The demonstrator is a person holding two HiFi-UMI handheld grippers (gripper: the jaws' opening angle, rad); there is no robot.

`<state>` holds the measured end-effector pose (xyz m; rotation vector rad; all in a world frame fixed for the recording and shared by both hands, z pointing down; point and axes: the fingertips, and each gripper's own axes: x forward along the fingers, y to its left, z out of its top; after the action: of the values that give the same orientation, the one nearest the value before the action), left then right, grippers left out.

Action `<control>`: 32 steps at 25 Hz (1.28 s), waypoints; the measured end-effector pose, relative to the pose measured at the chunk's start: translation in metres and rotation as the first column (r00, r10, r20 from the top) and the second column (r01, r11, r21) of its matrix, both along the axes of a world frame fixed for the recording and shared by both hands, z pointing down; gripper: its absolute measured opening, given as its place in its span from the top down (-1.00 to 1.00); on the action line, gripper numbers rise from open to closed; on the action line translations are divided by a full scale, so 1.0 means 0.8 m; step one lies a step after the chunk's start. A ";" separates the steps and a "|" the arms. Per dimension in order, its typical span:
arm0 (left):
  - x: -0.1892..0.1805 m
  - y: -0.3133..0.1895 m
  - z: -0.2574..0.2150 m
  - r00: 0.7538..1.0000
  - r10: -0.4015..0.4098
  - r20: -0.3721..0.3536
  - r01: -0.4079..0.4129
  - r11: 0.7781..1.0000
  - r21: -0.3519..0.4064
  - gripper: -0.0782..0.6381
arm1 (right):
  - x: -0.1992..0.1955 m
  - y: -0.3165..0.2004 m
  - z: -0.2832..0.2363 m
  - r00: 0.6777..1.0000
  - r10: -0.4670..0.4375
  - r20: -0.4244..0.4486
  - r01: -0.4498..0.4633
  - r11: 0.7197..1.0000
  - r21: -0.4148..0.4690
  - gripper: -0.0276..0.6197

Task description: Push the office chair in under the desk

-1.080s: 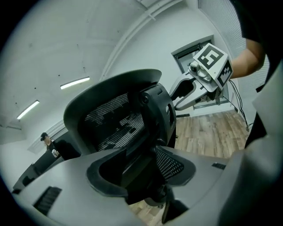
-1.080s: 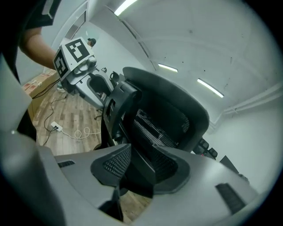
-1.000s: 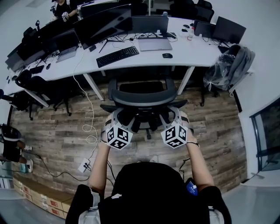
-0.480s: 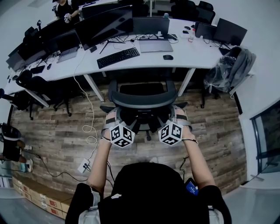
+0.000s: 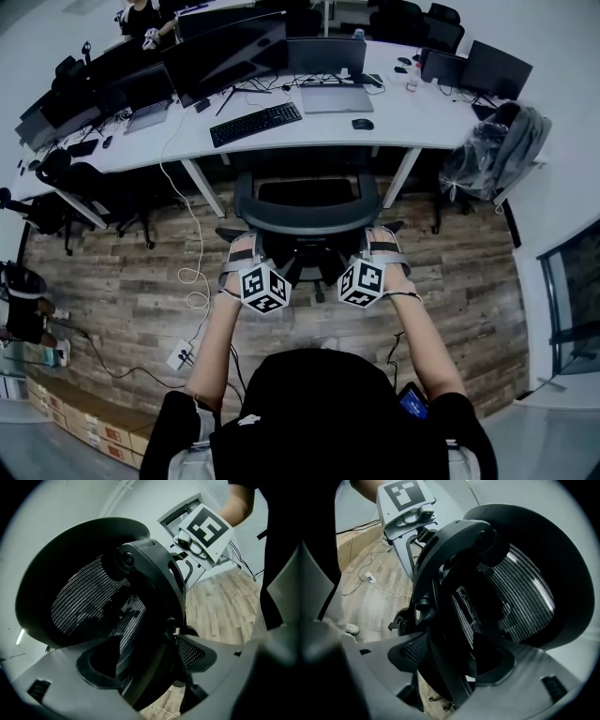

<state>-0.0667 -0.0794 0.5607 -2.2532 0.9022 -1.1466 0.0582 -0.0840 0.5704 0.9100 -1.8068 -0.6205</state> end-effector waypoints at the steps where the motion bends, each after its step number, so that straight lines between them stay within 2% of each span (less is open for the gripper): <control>1: 0.001 -0.001 0.004 1.000 0.005 0.015 -0.004 1.000 -0.008 -0.28 | 0.000 -0.001 0.003 1.000 0.000 -0.004 0.000 1.000 -0.004 0.03; 4: 0.001 -0.003 0.020 0.996 0.018 0.083 -0.016 1.000 -0.019 -0.28 | 0.001 -0.002 0.008 1.000 -0.004 -0.014 0.004 1.000 -0.004 0.02; 11: 0.001 -0.016 0.027 0.991 0.011 0.133 -0.014 1.000 0.020 -0.28 | 0.001 -0.011 0.011 0.999 -0.004 -0.037 0.004 1.000 0.012 0.01; 16: 0.004 -0.019 0.031 0.989 0.033 0.143 -0.032 0.999 -0.010 -0.31 | 0.000 -0.013 0.014 0.999 -0.014 -0.045 0.015 1.000 0.011 0.00; 28: 0.007 -0.023 0.032 0.983 0.038 0.179 -0.042 0.999 0.020 -0.32 | -0.001 -0.016 0.012 0.996 -0.033 -0.080 0.036 0.999 0.038 -0.02; 32: 0.006 -0.025 0.031 0.980 0.041 0.197 -0.044 0.999 0.007 -0.32 | -0.002 -0.018 0.011 0.996 -0.037 -0.087 0.040 0.999 0.030 -0.02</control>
<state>-0.0619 -0.0994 0.5859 -2.0951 0.7761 -1.3141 0.0568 -0.0987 0.5790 0.8582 -1.7447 -0.7039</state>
